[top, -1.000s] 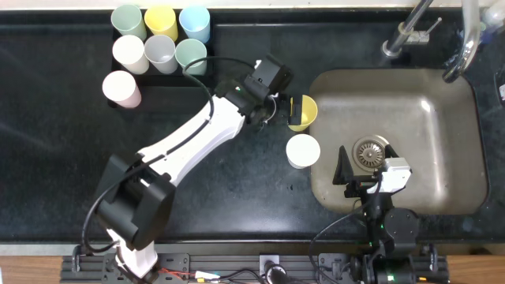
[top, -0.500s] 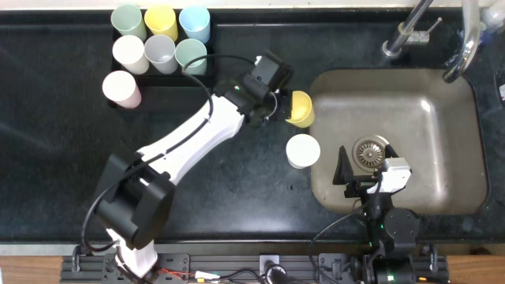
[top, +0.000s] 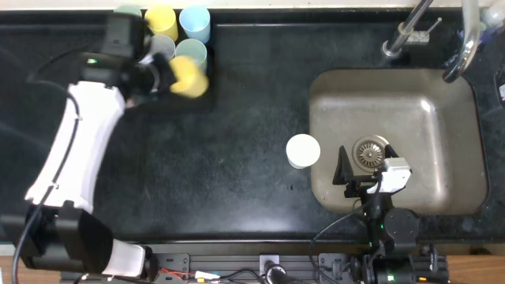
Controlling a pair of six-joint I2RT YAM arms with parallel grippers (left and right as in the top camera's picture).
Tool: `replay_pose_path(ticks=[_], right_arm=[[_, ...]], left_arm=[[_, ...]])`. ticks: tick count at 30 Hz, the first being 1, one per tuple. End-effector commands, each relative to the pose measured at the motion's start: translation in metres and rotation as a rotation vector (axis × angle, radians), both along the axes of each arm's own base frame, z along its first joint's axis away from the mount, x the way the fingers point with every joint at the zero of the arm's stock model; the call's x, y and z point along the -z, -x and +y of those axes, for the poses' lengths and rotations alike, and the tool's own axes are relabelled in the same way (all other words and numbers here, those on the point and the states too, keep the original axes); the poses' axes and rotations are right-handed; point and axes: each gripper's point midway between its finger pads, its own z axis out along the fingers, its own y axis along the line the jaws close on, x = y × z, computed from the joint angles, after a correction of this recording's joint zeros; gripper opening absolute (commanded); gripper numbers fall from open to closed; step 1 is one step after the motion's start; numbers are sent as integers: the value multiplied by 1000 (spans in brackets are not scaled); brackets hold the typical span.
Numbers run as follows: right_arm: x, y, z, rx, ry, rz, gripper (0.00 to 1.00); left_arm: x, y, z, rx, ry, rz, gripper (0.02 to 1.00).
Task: Store Cups
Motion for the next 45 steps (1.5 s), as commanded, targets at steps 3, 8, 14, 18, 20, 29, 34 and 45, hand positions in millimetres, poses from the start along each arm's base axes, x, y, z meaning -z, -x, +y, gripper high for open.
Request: replay_pose_path(ticks=[3,8,14,18,20,29,34,45], right_arm=[[-6,0,0,2,-1,-19,998],[-6,0,0,2,-1,-19,1000],[-6,0,0,2,-1,-19,998],[-6,0,0,2,-1,-19,998],[-6,0,0,2,-1,-19,998],[-6,0,0,2,-1,-19,996],[-6,0,0,2,-1,-19,998],[-6,0,0,2,-1,-19,998]], left_arm=[[12,11,44,-109,-101,78,38],[30,5,59,-143,-129,111,36],[40,3,71,-170,-163,132,36],[41,2,76,-184,-164,133,36],[40,-1,78,-192,-164,119,36],[36,-13,76,-203,-140,69,36],[43,-17,76,-208,-138,73,36],[43,-27,78,-216,-142,40,36]])
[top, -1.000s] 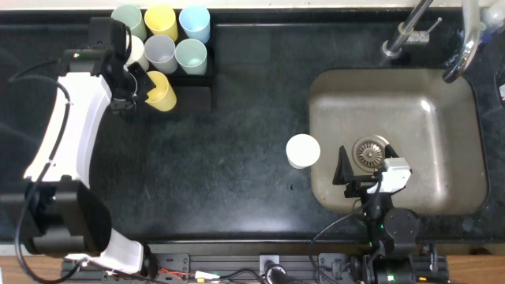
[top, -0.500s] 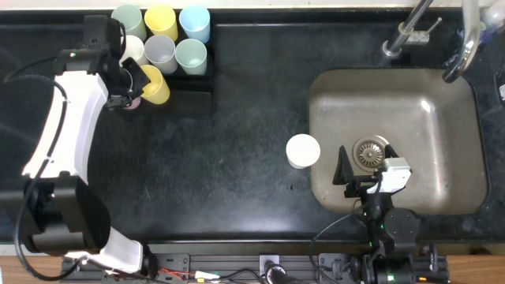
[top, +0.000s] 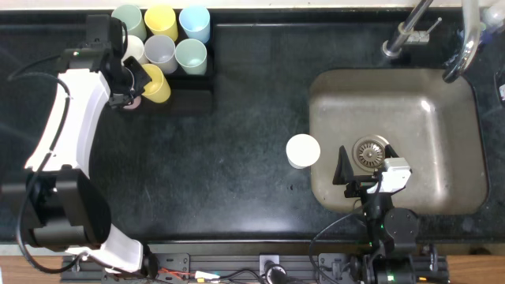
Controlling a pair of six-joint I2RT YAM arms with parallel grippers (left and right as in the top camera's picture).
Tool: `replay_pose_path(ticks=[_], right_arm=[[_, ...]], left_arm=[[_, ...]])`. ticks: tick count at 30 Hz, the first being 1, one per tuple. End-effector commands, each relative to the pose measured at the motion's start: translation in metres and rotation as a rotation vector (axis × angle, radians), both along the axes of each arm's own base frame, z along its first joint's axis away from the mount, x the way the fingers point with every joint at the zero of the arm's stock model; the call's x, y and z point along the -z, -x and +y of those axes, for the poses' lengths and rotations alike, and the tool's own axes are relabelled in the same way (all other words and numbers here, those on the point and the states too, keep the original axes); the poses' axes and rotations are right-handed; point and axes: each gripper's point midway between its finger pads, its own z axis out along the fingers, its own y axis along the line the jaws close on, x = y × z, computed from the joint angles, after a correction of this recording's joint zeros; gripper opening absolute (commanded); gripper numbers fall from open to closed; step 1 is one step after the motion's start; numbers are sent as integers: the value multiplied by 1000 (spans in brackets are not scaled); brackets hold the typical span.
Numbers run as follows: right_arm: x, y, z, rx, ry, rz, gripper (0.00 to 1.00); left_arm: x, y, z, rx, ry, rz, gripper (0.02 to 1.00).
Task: Store Cups
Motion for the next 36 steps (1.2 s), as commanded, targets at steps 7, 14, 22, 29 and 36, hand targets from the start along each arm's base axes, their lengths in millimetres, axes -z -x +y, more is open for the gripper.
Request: replay_pose_path(ticks=[7,14,22,29,36], right_arm=[[-6,0,0,1,0,-20,998],[-6,0,0,1,-1,-20,998],[-6,0,0,1,-1,-20,996],[-6,0,0,1,-1,-20,998],[-6,0,0,1,-1,-20,998]], left_arm=[[0,-9,4,-39,-1,-33,36],[3,0,4,-39,0,8,36],[4,1,3,-38,0,14,36],[15,0,-4,-15,-13,41,36],[22,-1,-8,-3,-23,53,36]])
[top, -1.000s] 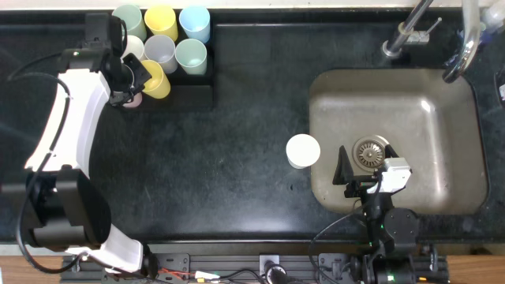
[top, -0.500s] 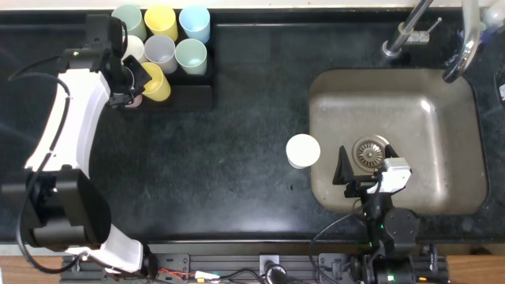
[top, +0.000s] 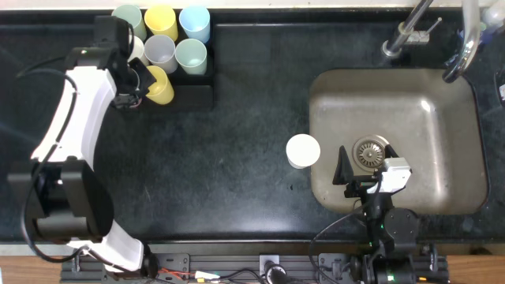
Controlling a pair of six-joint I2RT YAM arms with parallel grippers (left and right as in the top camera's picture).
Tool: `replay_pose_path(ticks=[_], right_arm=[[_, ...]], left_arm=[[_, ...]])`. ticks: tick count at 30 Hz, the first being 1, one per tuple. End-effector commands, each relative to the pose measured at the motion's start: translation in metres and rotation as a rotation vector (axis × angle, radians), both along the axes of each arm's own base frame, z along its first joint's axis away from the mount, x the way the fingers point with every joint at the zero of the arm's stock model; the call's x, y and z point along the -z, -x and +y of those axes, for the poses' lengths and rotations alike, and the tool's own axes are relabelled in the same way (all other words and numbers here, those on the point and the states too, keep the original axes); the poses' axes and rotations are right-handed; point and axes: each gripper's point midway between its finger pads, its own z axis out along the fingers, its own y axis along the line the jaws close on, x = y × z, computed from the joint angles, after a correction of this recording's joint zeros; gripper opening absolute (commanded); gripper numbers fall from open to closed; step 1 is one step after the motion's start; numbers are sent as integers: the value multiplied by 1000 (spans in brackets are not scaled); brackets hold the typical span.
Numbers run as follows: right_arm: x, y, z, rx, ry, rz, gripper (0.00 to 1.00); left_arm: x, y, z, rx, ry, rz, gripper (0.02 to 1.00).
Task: Store Cups
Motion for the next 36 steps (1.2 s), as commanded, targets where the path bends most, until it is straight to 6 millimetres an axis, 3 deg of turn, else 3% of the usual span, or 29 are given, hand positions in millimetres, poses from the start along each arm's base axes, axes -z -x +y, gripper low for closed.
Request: replay_pose_path(ticks=[1,17,18,19,21,23,25,30,33,36], right_arm=[[-6,0,0,2,-1,-19,998],[-6,0,0,2,-1,-19,998],[-6,0,0,2,-1,-19,996],[-6,0,0,2,-1,-19,998],[-6,0,0,2,-1,-19,996],[-6,0,0,2,-1,-19,996],[-6,0,0,2,-1,-19,996],[-6,0,0,2,-1,-19,998],[-6,0,0,2,-1,-19,998],[-6,0,0,2,-1,-19,996]], left_arm=[[5,0,0,-6,-17,13,36],[6,4,7,-12,-63,34,82],[6,4,7,-12,-63,34,123],[6,4,7,-12,-63,34,229],[6,5,7,-12,-63,35,553],[6,5,7,-12,-64,35,818],[6,5,7,-12,-64,36,963],[-15,5,7,-13,-63,-15,1000],[-52,9,6,-8,-65,-108,998],[-102,21,5,-11,-63,-234,998]])
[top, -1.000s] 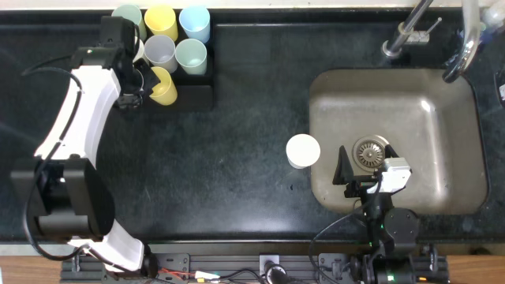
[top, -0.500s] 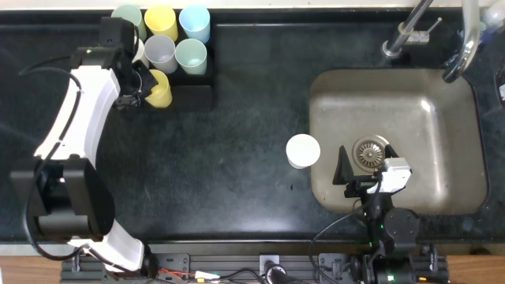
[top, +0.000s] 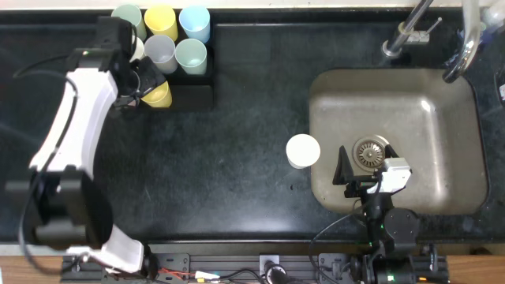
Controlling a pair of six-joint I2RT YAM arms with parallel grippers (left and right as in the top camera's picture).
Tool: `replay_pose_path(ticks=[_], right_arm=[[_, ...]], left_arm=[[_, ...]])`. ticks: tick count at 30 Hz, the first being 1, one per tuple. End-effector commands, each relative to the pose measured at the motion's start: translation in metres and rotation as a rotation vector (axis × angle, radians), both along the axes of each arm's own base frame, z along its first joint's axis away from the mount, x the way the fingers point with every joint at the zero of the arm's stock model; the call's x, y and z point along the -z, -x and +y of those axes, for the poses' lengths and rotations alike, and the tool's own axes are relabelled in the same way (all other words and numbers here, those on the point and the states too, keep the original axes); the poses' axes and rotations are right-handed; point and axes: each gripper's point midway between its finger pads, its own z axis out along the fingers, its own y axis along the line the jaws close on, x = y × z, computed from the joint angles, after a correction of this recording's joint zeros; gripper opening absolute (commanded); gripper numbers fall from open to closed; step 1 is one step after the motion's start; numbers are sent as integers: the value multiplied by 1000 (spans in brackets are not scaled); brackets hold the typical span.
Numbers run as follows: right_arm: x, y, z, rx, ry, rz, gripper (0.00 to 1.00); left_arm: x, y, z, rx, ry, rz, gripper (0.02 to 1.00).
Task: Store Cups
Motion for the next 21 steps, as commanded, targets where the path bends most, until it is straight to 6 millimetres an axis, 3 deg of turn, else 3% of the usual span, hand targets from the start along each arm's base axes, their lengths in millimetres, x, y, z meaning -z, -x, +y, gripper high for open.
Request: replay_pose_path(ticks=[1,3,5,8,10,13,17,21], right_arm=[[-6,0,0,2,-1,-20,998],[-6,0,0,2,-1,-20,996],[-6,0,0,2,-1,-20,998],[-6,0,0,2,-1,-20,998],[-6,0,0,1,-1,-20,996],[-6,0,0,2,-1,-20,998],[-6,0,0,1,-1,-20,998],[-6,0,0,1,-1,-20,998]], left_arm=[[-95,17,0,1,-18,-243,1000],[-129,38,0,0,-20,-319,1000],[-162,72,1,1,-24,-389,1000],[-184,129,7,58,-98,-468,1000],[-172,164,13,118,-162,-494,1000],[-130,198,20,105,-212,-570,1000],[-94,185,14,116,-216,-823,1000],[-102,157,6,146,-237,-1147,1000]])
